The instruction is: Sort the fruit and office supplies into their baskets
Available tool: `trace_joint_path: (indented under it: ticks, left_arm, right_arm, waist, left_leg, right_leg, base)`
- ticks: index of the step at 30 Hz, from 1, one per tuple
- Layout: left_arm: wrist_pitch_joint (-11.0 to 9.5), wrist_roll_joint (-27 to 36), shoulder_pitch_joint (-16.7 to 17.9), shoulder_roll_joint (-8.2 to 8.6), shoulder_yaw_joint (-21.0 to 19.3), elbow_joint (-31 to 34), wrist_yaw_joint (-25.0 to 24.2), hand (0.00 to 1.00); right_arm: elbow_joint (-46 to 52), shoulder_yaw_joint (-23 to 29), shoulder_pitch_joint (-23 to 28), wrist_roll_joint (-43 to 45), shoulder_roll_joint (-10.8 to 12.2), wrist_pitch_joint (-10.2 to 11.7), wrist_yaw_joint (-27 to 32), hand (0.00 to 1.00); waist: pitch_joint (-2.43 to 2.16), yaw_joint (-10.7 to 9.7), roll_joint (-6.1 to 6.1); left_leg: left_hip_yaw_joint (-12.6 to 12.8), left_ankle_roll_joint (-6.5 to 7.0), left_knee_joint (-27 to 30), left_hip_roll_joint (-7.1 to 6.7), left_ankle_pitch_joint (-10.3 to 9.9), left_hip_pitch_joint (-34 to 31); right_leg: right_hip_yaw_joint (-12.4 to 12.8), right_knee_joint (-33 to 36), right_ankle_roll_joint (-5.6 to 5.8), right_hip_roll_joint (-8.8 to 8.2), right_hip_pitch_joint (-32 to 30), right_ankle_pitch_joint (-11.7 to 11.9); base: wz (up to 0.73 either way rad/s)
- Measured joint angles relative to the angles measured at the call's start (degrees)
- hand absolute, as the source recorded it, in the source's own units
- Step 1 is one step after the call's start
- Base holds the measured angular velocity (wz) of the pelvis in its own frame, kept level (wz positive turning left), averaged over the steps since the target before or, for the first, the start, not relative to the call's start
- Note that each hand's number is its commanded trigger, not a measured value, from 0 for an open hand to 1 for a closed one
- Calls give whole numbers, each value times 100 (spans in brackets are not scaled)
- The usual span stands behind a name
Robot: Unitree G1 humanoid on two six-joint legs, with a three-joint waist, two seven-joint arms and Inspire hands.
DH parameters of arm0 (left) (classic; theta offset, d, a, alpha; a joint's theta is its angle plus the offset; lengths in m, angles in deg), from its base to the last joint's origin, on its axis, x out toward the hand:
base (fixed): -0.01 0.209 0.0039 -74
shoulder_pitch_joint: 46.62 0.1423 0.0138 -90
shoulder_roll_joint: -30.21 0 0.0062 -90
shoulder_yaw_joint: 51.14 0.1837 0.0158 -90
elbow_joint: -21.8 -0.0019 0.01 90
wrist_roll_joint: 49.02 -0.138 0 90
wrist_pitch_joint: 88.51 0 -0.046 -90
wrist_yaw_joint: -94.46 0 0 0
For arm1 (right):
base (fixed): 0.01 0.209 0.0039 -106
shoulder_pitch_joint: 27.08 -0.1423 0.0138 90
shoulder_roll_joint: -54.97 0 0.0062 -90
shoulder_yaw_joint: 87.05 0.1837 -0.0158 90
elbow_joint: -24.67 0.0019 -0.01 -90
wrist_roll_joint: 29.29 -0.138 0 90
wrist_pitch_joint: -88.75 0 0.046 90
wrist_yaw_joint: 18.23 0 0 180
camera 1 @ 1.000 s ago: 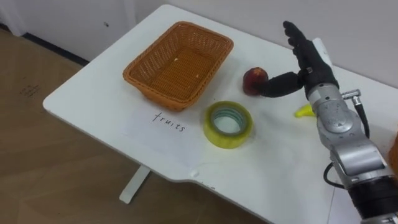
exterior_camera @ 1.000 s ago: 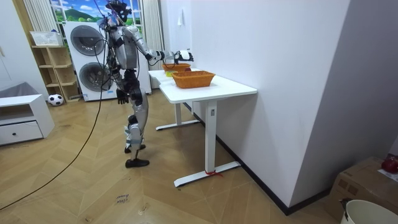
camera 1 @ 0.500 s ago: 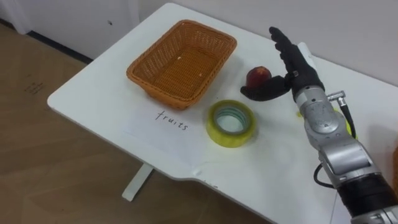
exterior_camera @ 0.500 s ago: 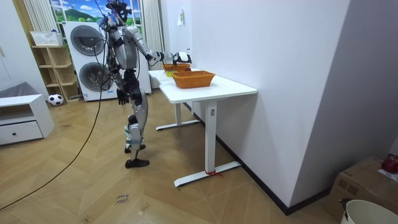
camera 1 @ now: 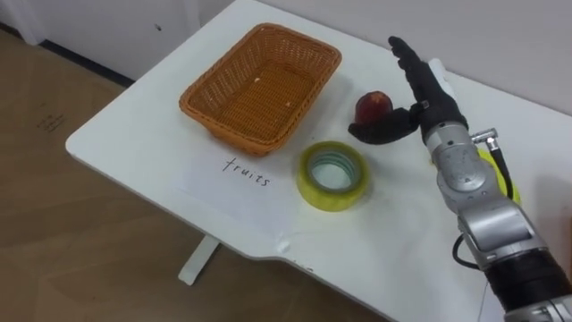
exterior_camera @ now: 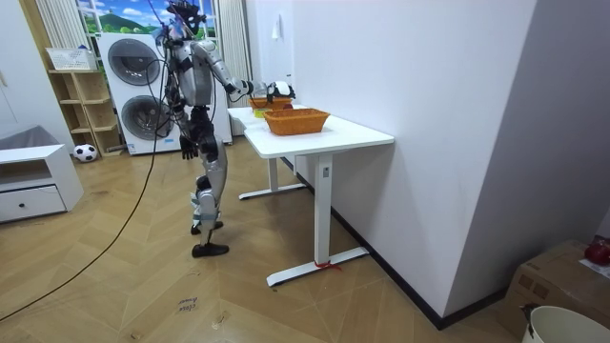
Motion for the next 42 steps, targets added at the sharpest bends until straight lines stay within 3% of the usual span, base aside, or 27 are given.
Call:
trace_joint_path:
  ticks: [15,26,34,42]
  left_arm:
    - [-30,0,-12,-22,-1,-9,38,0]
    - [-234,4,-111,-46,-8,-349,35,0]
    - [-277,12,-167,-45,-13,-484,34,0]
    - [-262,12,-181,-40,-62,-572,34,0]
  right_arm:
    - [-223,-238,1,178,35,2,-16,0]
    - [-238,-252,7,543,186,64,-19,0]
    - [-233,-278,202,658,343,83,-119,0]
    - [-233,-278,244,658,353,85,-126,0]
  waist:
    - [-2,1,-11]
    - [18,-7,-5]
    - [26,-14,8]
    - [26,-16,26]
  left_leg:
    - [-28,0,-62,6,1,123]
    - [-9,0,-60,7,1,123]
    - [5,0,-54,3,1,128]
    - [33,0,-40,4,1,126]
  right_leg:
    - [-6,-6,0,2,92,0]
    - [25,-6,0,4,92,0]
    - [169,-6,0,7,89,0]
    - [184,-12,0,8,85,0]
  base:
    - [0]
    - [0]
    - [0]
    - [-1]
